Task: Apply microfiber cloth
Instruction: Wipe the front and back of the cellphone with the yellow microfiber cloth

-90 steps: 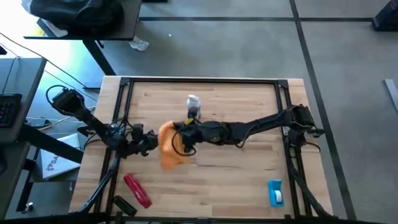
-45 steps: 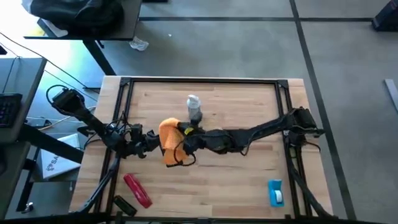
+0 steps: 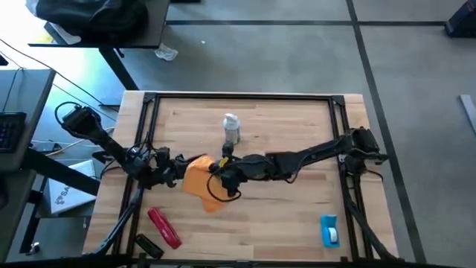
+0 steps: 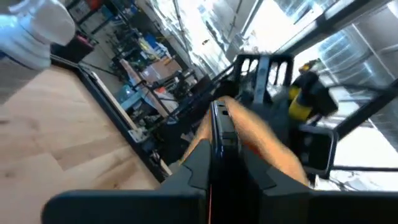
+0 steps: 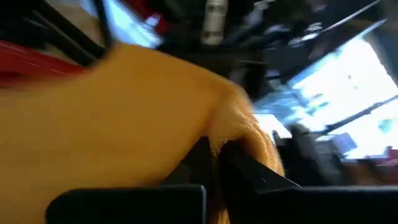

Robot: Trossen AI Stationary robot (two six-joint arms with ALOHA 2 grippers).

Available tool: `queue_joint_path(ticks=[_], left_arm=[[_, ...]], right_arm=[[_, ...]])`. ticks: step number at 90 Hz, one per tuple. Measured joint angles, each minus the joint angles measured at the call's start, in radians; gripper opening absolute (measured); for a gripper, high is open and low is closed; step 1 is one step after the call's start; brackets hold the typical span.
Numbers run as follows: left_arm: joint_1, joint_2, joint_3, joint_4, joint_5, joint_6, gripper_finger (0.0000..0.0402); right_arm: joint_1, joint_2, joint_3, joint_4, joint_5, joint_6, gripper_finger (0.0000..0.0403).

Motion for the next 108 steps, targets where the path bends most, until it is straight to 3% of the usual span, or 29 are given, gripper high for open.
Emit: queue_joint_path(ticks=[12, 22, 45, 58, 76, 108], left_arm=[[0.0, -0.03, 0.0, 0.041, 0.014, 0.062, 0.0015], [-0.001, -0.058, 0.001, 0.048, 0.038, 0.104, 0.0015], [-0.001, -0.063, 0.001, 0.024, 0.042, 0.128, 0.0015], [-0.001, -0.063, 0.001, 0.006, 0.086, 0.122, 0.0015], [0.0, -0.063, 0.001, -0.029, 0.117, 0.123, 0.0015], [-0.001, -0.063, 0.002, -0.101, 0.124, 0.148, 0.0015]], right_arm=[[0.051, 0.0, -0.001, -0.098, -0.106, 0.11, 0.0], [0.097, 0.003, -0.002, -0.103, -0.112, 0.144, 0.0], [0.164, -0.01, -0.002, 0.053, 0.056, -0.074, 0.0], [0.129, -0.01, -0.002, 0.045, 0.185, -0.147, 0.0], [0.053, -0.01, -0.002, 0.058, 0.123, -0.188, 0.0], [-0.089, -0.012, -0.002, 0.317, 0.13, -0.292, 0.0]])
